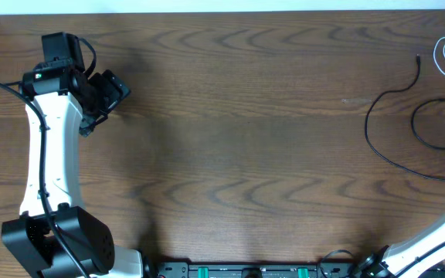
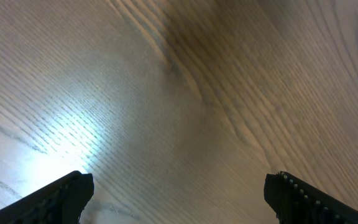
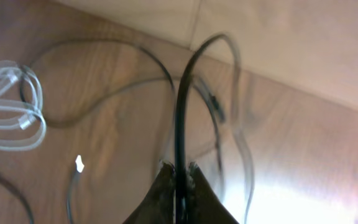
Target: Untangle cables
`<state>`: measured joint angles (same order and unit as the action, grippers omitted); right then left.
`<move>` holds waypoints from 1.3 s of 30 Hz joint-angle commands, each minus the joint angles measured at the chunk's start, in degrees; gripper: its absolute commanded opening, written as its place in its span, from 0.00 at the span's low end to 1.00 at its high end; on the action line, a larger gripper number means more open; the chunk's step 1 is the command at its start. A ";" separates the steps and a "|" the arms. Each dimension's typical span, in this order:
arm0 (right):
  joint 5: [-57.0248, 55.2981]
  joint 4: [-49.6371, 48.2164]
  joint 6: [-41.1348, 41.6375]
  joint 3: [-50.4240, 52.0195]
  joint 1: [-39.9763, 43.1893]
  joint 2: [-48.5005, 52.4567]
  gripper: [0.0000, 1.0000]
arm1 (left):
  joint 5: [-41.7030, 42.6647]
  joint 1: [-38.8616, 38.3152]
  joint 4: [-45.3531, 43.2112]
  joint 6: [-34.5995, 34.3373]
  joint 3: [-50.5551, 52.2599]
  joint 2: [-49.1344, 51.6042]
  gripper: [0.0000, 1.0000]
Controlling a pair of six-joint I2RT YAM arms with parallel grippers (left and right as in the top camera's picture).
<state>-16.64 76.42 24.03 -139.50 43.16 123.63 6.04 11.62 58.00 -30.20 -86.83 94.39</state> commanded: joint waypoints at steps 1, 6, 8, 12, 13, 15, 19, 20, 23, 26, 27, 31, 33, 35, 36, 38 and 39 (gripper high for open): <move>4.76 -6.14 0.76 6.12 -0.09 0.13 0.32 | -0.68 0.07 -0.07 -0.35 0.42 -0.72 0.94; 5.44 -7.41 0.74 8.22 -0.83 0.11 0.61 | -0.68 0.07 -0.07 -0.35 0.42 -0.72 0.94; 5.90 -6.95 0.74 8.15 -1.01 -0.13 0.61 | -0.68 0.07 -0.07 -0.35 0.42 -0.72 0.94; 11.96 -5.46 0.00 8.13 -1.40 -1.05 0.59 | -0.68 0.07 -0.07 -0.35 0.42 -0.72 0.94; 15.37 -5.03 -0.87 8.15 -1.60 -1.44 0.58 | -0.68 0.07 -0.07 -0.35 0.42 -0.72 0.94; 21.90 -4.70 -4.09 8.13 -2.27 -2.38 0.55 | -0.68 0.07 -0.07 -0.35 0.42 -0.72 0.94; 32.11 -4.52 -11.02 8.15 -5.44 -5.44 0.51 | -0.63 0.02 -0.07 -0.35 0.42 -0.72 0.94; 33.24 -4.39 -12.55 8.15 -6.62 -6.43 0.50 | -0.44 -0.04 -0.04 -0.31 0.42 -0.72 0.94; 34.38 -2.99 -17.90 8.13 -13.07 -10.47 0.53 | 3.23 -0.96 -0.31 2.10 0.39 -0.94 0.94; 33.68 -0.79 -22.77 8.15 -20.20 -13.18 0.55 | 4.26 -3.41 -1.38 6.69 0.35 -1.42 0.94; 33.07 -0.11 -23.52 8.15 -22.56 -13.77 0.55 | 4.26 -4.24 -1.62 7.63 0.35 -1.66 0.94; 30.69 1.44 -23.67 8.15 -31.87 -14.56 0.58 | 4.13 -9.44 -3.19 11.87 0.35 -3.21 0.94; 30.01 1.55 -23.69 8.15 -36.63 -14.56 0.62 | 3.39 -11.63 -4.24 12.04 0.35 -3.58 0.94; 26.95 1.27 -23.67 8.15 -40.57 -14.71 0.65 | 3.43 -12.96 -4.44 11.93 0.35 -3.65 0.94; 25.31 1.16 -23.67 8.15 -42.05 -14.95 0.68 | 3.41 -13.40 -4.39 11.93 0.35 -3.63 0.94; 21.09 1.22 -23.67 8.15 -45.11 -15.61 0.76 | 3.41 -14.12 -4.31 11.98 0.35 -3.63 0.94; 19.17 1.49 -23.67 8.15 -46.64 -16.17 0.77 | 3.41 -14.34 -4.31 11.96 0.35 -3.63 0.94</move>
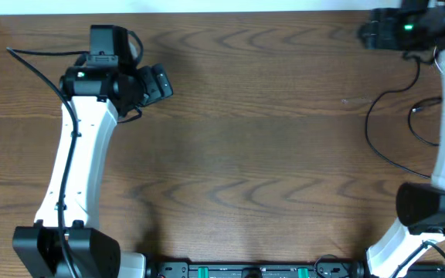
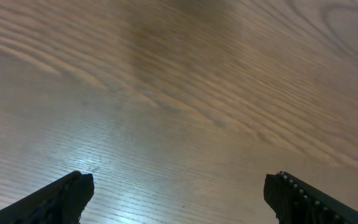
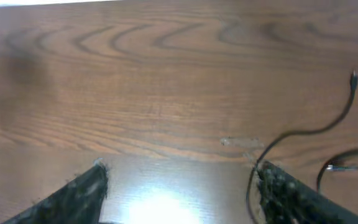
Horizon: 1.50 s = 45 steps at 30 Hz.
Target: Untangle cables
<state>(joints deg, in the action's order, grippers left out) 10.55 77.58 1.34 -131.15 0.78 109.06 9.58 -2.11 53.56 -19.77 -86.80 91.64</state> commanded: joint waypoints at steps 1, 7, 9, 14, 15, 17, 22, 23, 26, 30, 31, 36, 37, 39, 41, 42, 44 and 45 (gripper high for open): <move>-9.22 0.70 -0.98 -0.20 -5.25 -2.21 0.78 | -0.13 -0.66 0.13 1.53 0.33 -0.87 0.94; -11.69 7.13 -0.98 -0.20 -9.55 -10.32 0.99 | -0.13 -0.66 0.11 1.53 0.33 -0.87 0.94; -11.30 9.84 -0.98 -0.20 -9.86 -12.61 0.99 | -0.13 -0.66 0.13 1.53 0.33 -0.87 0.94; -6.51 16.09 -0.74 -0.20 -9.88 -16.76 0.99 | -0.13 -0.66 0.11 1.53 0.33 -0.87 0.94; -6.54 16.85 -0.76 -0.20 -9.88 -17.27 0.99 | -0.13 -0.66 0.11 1.53 0.33 -0.87 0.94; -6.54 18.08 -0.76 -0.20 -9.84 -18.10 0.99 | -0.13 -0.66 0.11 1.53 0.33 -0.87 0.94; -6.54 18.75 -0.76 -0.20 -9.81 -18.51 0.99 | -0.13 -0.66 0.11 1.53 0.33 -0.87 0.94; -6.54 18.75 -0.76 -0.20 -9.81 -18.47 0.99 | -0.13 -0.66 0.11 1.53 0.33 -0.87 0.94; -6.54 19.65 -0.76 -0.20 -9.84 -18.43 0.99 | -0.13 -0.66 0.11 1.53 0.33 -0.87 0.94; -7.15 19.23 -0.79 0.00 -9.49 -18.23 0.99 | -0.13 -0.66 0.11 1.53 0.33 -0.87 0.94; -7.58 18.34 -0.79 0.24 -9.20 -18.40 0.99 | -0.13 -0.66 0.11 1.53 0.33 -0.87 0.94; -9.40 6.49 -0.94 8.44 -8.79 -23.12 0.99 | -0.13 -0.66 0.11 1.53 0.33 -0.87 0.94; -9.35 3.54 -1.11 11.56 -8.79 -24.76 0.99 | -0.13 -0.66 0.11 1.53 0.33 -0.87 0.94; -9.35 -3.89 -1.22 19.80 -8.76 -29.03 0.99 | -0.13 -0.66 0.11 1.53 0.33 -0.87 0.94; -9.40 -12.39 -1.27 29.97 -8.37 -34.21 0.99 | -0.13 -0.66 0.11 1.53 0.33 -0.87 0.94; -9.40 -15.52 -1.27 33.97 -8.15 -36.39 0.99 | -0.13 -0.66 0.11 1.53 0.33 -0.87 0.94; -9.40 -22.73 -2.03 43.47 -7.39 -41.72 0.99 | -0.13 -0.66 0.11 1.53 0.33 -0.87 0.94; -9.40 -25.73 -2.51 47.65 -6.82 -44.17 0.99 | -0.13 -0.66 0.11 1.53 0.33 -0.87 0.94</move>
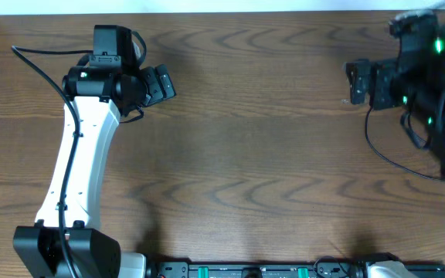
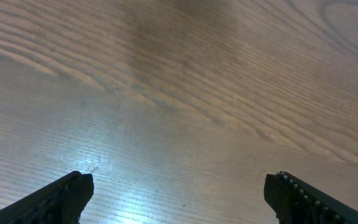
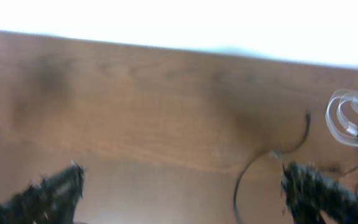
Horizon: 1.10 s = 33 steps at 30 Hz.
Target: Untangle cables
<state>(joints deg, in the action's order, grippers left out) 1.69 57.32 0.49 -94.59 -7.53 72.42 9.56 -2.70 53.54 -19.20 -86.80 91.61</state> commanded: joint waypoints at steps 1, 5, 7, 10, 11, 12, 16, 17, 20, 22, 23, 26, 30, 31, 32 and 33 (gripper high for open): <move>-0.52 -8.31 -1.92 14.91 2.10 -9.81 0.99 | -0.11 -0.07 0.13 0.96 0.33 -0.85 0.94; 1.68 -21.31 -1.86 32.41 6.10 -20.85 0.99 | -0.11 -0.07 0.13 0.96 0.33 -0.85 0.94; 3.08 -27.47 -1.86 40.65 7.89 -26.49 0.99 | -0.11 -0.07 0.13 0.96 0.33 -0.85 0.94; 4.07 -36.41 -1.86 51.93 9.64 -34.67 0.99 | -0.11 -0.07 0.13 0.96 0.33 -0.85 0.94; 4.07 -39.50 -1.86 55.89 9.94 -37.73 0.99 | -0.11 -0.07 0.13 0.96 0.33 -0.85 0.94; 4.07 -42.16 -1.86 59.43 10.12 -40.35 0.99 | -0.11 -0.07 0.13 0.96 0.33 -0.85 0.94; 4.87 -49.86 -1.81 71.58 10.16 -50.40 0.99 | -0.11 -0.07 0.13 0.96 0.33 -0.85 0.94; 5.22 -50.64 -1.77 73.79 10.16 -52.39 0.99 | -0.11 -0.07 0.13 0.96 0.33 -0.85 0.94; 5.55 -53.11 0.07 80.94 10.16 -59.01 0.99 | -0.11 -0.07 0.13 0.96 0.33 -0.85 0.94; 5.57 -55.76 0.83 85.26 10.12 -63.04 0.99 | -0.11 -0.07 0.13 0.96 0.33 -0.85 0.94; 5.57 -56.72 1.01 86.51 10.12 -64.08 0.99 | -0.11 -0.07 0.13 0.96 0.33 -0.85 0.94; 5.57 -58.86 2.03 90.64 10.10 -67.65 0.99 | -0.11 -0.07 0.13 0.96 0.33 -0.85 0.94; 5.60 -59.30 2.47 93.98 10.10 -70.05 0.99 | -0.11 -0.07 0.13 0.96 0.33 -0.85 0.94; 5.55 -58.80 2.45 94.36 10.12 -70.34 0.99 | -0.11 -0.07 0.13 0.96 0.33 -0.85 0.94; 5.57 -57.18 2.45 94.27 10.10 -70.44 0.99 | -0.11 -0.07 0.13 0.96 0.33 -0.85 0.94; 5.57 -56.35 2.43 94.29 10.12 -70.44 0.99 | -0.11 -0.07 0.13 0.96 0.33 -0.85 0.94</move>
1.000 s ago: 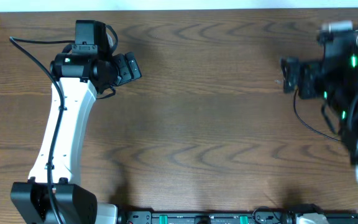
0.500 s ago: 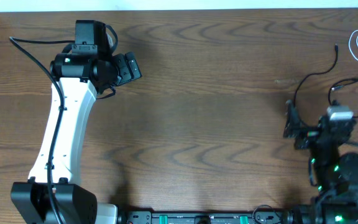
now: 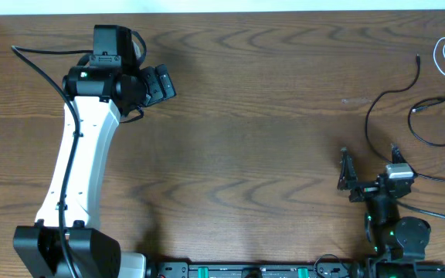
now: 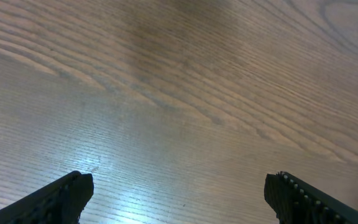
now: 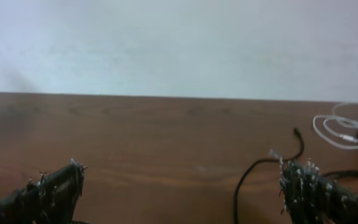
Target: Untangle cables
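Observation:
Two black cables lie at the table's right: a long one (image 3: 366, 127) curving toward the front, and a second (image 3: 431, 105) beside it. A coiled white cable sits at the back right corner. My right gripper (image 3: 369, 166) is open at the front right, apart from all of them. Its wrist view shows the open right gripper (image 5: 182, 193), the black cable (image 5: 237, 193) ahead on the right and the white cable (image 5: 353, 124) beyond. My left gripper (image 3: 161, 83) is open over bare wood at the back left. In its own view the left gripper (image 4: 179, 199) holds nothing.
The wooden table (image 3: 246, 131) has its back edge along a white wall (image 5: 166, 43). A rail with green clips (image 3: 246, 272) runs along the front edge.
My right arm was raised over the back right of the table, gripper open. Now it is drawn back to the front right edge. The left arm has not moved.
At first my right gripper was shut on a black cable at the far right, and my left arm stood at the far left. Then the right gripper was open near the back right corner, the left arm further right. The right arm now rests at the front.

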`<state>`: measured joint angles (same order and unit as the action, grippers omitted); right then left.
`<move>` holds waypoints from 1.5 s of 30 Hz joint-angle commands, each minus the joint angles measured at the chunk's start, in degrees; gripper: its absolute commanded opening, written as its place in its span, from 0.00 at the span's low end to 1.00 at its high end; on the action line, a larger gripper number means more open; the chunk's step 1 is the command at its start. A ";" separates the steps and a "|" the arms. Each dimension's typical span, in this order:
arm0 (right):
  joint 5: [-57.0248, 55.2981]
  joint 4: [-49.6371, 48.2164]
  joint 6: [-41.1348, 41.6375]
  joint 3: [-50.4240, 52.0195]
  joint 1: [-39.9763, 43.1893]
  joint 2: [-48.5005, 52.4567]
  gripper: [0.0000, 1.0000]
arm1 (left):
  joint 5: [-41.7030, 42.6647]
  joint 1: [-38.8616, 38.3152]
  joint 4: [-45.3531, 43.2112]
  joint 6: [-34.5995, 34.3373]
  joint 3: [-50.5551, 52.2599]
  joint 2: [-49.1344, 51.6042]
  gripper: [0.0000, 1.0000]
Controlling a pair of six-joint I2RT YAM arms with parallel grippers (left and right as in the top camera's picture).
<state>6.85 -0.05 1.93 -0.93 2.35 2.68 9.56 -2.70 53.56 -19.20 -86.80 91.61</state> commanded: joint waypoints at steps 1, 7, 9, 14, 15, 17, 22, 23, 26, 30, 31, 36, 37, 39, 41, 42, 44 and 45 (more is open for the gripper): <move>0.42 2.10 0.98 0.63 0.24 -0.70 0.99 | -0.11 -0.07 0.11 0.96 0.33 -0.85 0.94; 0.35 3.89 1.01 0.61 0.24 -0.37 0.99 | -0.11 -0.07 0.11 0.96 0.33 -0.85 0.94; 0.35 3.87 0.98 0.61 0.24 -0.37 0.99 | -0.11 -0.07 0.11 0.96 0.33 -0.85 0.94; 0.33 3.87 1.01 0.61 0.24 -0.37 0.99 | -0.11 -0.07 0.11 0.96 0.33 -0.85 0.94; 0.35 3.87 1.01 0.61 0.24 -0.37 0.99 | -0.11 -0.07 0.11 0.96 0.33 -0.85 0.94; 0.35 3.87 1.01 0.61 0.24 -0.37 0.99 | -0.11 -0.07 0.11 0.96 0.33 -0.85 0.94; 0.35 3.87 1.01 0.61 0.24 -0.37 0.99 | -0.11 -0.07 0.11 0.96 0.33 -0.85 0.94; 0.35 3.87 1.01 0.61 0.24 -0.37 0.99 | -0.11 -0.07 0.11 0.96 0.33 -0.85 0.94; 0.35 3.87 0.98 0.61 0.24 -0.37 0.99 | -0.11 -0.07 0.13 0.96 0.33 -0.85 0.94; 0.33 3.87 1.01 0.61 0.24 -0.37 0.99 | -0.76 -0.07 1.07 1.81 0.33 -0.85 0.94; 0.35 3.87 1.01 0.61 0.24 -0.37 0.99 | -1.22 -0.07 1.95 1.79 0.33 -0.85 0.94; 0.35 3.87 1.01 0.61 0.24 -0.37 0.99 | -1.22 -0.07 4.61 1.81 0.33 -0.85 0.94; 0.35 3.87 0.98 0.61 0.24 -0.37 0.99 | -1.66 -0.07 4.63 1.81 0.33 -0.85 0.94; 0.35 3.87 0.98 0.61 0.24 -0.37 0.99 | -3.54 -0.07 4.37 1.81 0.35 -0.85 0.94; 0.35 3.87 1.01 0.61 0.24 -0.37 0.99 | -5.46 -0.07 4.37 1.84 0.35 -1.44 0.94; 0.35 3.87 0.98 0.61 0.24 -0.37 0.99 | -6.19 -0.07 3.96 1.86 0.59 -2.05 0.94; 0.35 3.87 1.01 0.61 0.24 -0.37 0.99 | -6.16 -0.07 1.33 2.73 2.45 -4.79 0.94; 0.35 3.87 1.01 0.61 0.24 -0.37 0.99 | -6.19 -0.07 0.26 2.95 3.30 -5.81 0.94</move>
<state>6.85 3.66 2.35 -0.51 2.35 2.55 5.58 -2.70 55.05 -17.82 -85.69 90.15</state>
